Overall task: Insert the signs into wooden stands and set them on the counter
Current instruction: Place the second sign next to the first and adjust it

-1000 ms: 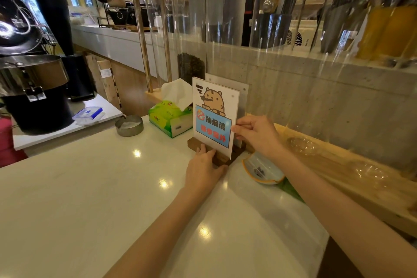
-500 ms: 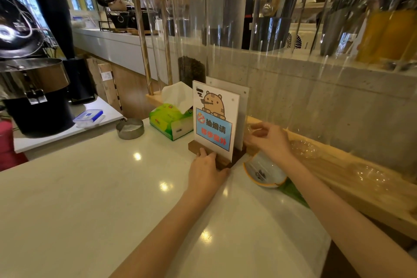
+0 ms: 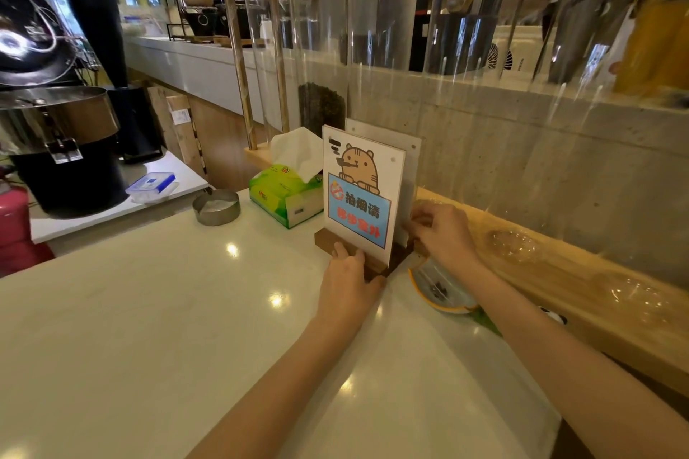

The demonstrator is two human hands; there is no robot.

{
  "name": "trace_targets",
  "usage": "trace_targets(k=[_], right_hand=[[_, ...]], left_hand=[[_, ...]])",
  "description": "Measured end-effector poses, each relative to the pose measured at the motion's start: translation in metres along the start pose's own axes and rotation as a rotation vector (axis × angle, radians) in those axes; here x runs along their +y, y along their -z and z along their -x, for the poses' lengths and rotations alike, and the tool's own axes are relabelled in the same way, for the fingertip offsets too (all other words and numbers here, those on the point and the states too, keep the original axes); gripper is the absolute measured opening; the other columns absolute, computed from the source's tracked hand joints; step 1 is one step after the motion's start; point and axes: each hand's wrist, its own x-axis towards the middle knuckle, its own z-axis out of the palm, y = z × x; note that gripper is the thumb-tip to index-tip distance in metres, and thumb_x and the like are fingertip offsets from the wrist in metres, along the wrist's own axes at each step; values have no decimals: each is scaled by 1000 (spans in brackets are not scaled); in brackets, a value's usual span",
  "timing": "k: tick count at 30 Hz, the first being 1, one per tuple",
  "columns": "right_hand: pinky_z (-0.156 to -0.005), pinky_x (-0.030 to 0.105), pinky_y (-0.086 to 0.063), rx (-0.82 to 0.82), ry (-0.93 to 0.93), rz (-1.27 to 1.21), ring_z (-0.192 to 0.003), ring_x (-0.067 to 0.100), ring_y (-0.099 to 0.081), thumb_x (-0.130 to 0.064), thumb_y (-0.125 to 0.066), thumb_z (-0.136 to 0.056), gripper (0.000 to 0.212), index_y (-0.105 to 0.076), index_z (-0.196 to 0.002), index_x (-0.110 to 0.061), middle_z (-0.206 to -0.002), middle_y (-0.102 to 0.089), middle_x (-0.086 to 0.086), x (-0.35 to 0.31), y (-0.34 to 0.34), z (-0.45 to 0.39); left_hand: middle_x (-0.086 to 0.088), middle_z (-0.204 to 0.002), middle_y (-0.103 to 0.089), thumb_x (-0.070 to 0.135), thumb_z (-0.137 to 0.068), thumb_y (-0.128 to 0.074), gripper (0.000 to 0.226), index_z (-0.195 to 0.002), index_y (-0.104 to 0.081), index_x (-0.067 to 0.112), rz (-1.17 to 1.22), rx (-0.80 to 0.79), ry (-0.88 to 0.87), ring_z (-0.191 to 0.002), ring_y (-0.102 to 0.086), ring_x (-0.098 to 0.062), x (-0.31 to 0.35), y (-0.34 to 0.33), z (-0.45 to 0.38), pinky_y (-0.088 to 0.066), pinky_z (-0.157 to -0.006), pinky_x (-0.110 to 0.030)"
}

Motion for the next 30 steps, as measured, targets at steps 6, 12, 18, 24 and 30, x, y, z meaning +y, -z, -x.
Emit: trace_targets(k=[6, 12, 18, 24, 30], right_hand=[[-80, 40, -55, -5, 18, 16, -91, 28, -65, -9, -62, -82, 17, -66, -97, -3, -102, -70, 17, -1, -3, -3], [-81, 36, -51, -8, 4, 17, -96, 30, -64, -7, -62, -82, 19, -66, -100, -1, -105, -69, 18, -6, -6, -5], [-85, 42, -54, -30, -7, 12, -97, 29, -64, -6, -61, -82, 19, -66, -101, -3, -105, -69, 17, -6, -5, -4], [-87, 45, -53, -55, -37, -16, -98, 31, -63, -6, -60, -83, 21, -64, -103, -2, -108, -68, 19, -9, -3, -1], [-81, 37, -52, -144, -46, 12, -106, 28, -58, -7, -57, -85, 47, -42, -129, -14, -120, -60, 15, -15, 2, 6]], left_hand=[[-11, -127, -41, 28, -80, -61, 46, -122, -48, 12, 17, 9, 1, -111, -48, -23, -2, 1, -3, -47, -97, -33], [-11, -129, -40, 28, -81, -60, 50, -125, -45, 13, 13, 11, 2, -113, -48, -23, -5, 4, -4, -46, -98, -34], [-12, -129, -41, 27, -81, -61, 49, -125, -46, 12, 2, -16, 16, -114, -48, -24, -3, 6, -5, -46, -98, -35], [-12, -130, -41, 28, -80, -61, 49, -125, -46, 13, -6, -49, 49, -114, -48, -24, -1, 9, -5, -47, -98, -36], [-6, -125, -50, 29, -78, -63, 48, -122, -49, 15, 37, -110, 24, -109, -51, -18, -1, 27, -2, -47, -91, -30]])
